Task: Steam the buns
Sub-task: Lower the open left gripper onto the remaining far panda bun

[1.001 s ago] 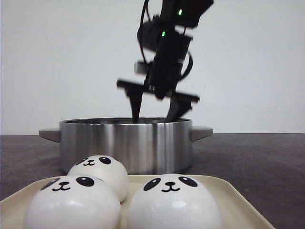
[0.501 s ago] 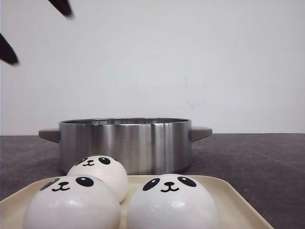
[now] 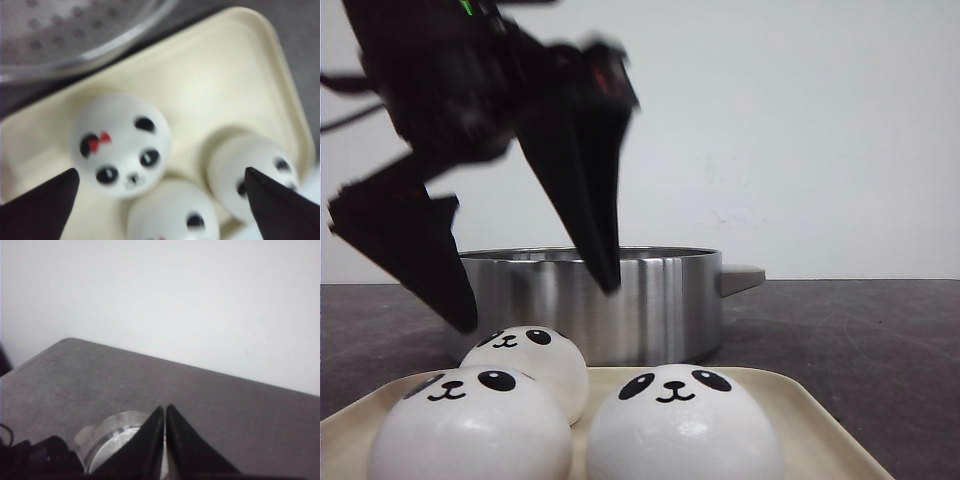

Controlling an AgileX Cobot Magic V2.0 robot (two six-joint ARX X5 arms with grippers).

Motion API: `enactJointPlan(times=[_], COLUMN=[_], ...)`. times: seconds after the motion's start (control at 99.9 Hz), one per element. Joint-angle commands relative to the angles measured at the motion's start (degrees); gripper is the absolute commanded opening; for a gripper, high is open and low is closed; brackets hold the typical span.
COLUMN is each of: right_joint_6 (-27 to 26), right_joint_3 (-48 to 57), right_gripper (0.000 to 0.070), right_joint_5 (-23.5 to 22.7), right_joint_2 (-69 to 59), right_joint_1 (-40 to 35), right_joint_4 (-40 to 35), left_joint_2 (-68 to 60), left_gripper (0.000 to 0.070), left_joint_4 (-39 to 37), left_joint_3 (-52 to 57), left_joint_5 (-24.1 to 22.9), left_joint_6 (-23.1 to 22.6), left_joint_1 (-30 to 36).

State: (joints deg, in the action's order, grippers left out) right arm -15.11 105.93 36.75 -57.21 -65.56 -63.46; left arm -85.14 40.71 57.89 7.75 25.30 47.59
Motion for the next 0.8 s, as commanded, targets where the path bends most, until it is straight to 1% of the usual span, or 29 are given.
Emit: enactJointPlan(times=[0.0,0.18,0.351,0.411,0.431,0.461,0.511,0.541,0.581,0.681,0.691,0.791], right_joint_6=[-1.9,-2.6,-2.7,-2.7,-2.7,-2.7,-2.7,-2.7,-2.7,-2.7,-2.7,-2.7], right_joint_3=[0.9,0.9,0.9,0.9,0.9,0.9,0.9,0.9,0.9,0.9,0.9,0.9], right_gripper=[0.0001,0.0001,0.0,0.0,0.0001,0.0001,0.0001,0.0,0.0001,0.0,0.0001,0.0001], right_joint_5=[0.7,0.9,0.8,0.9,0.9,0.9,0.9,0.9,0.9,0.9,1.0,1.0], right_joint_2=[-0.5,-0.2,-0.3,-0.3,-0.3,-0.3,-0.3,-0.3,-0.3,-0.3,-0.3,-0.3], right_joint_1=[-0.7,-0.7,-0.7,-0.7,-0.7,-0.7,-0.7,-0.7,-0.7,-0.7,-0.7,-0.7], right_joint_4=[-0.7,-3.0,-4.0,-4.1,-4.1,-4.2,-4.3,-4.4,-4.4,-4.6,-4.7,-5.0], left_joint_2=[-1.8,-5.3,-7.9,-8.4,-8.5,-8.7,-8.7,-8.7,-8.7,-8.7,-8.7,-8.6], left_gripper=[0.0631,0.0625,0.0625,0.0614,0.0596,0.0543,0.0419,0.0323,0.0222,0.0037,0.0006,0.0], left_joint_4=[-1.6,-2.9,-2.4,-2.4,-2.4,-2.4,-2.4,-2.4,-2.4,-2.1,-2.0,-1.5], left_joint_3=[0.6,0.6,0.6,0.6,0.6,0.6,0.6,0.6,0.6,0.6,0.6,0.6], left_joint_5=[-0.8,-2.7,-2.8,-2.9,-2.9,-2.9,-2.9,-3.0,-3.1,-3.1,-3.1,-3.4], left_joint_6=[2.9,3.5,3.5,3.5,3.5,3.5,3.4,3.2,3.1,2.3,2.1,0.8], left_joint_1=[0.8,0.7,0.8,0.7,0.7,0.7,0.7,0.7,0.7,0.7,0.7,0.8])
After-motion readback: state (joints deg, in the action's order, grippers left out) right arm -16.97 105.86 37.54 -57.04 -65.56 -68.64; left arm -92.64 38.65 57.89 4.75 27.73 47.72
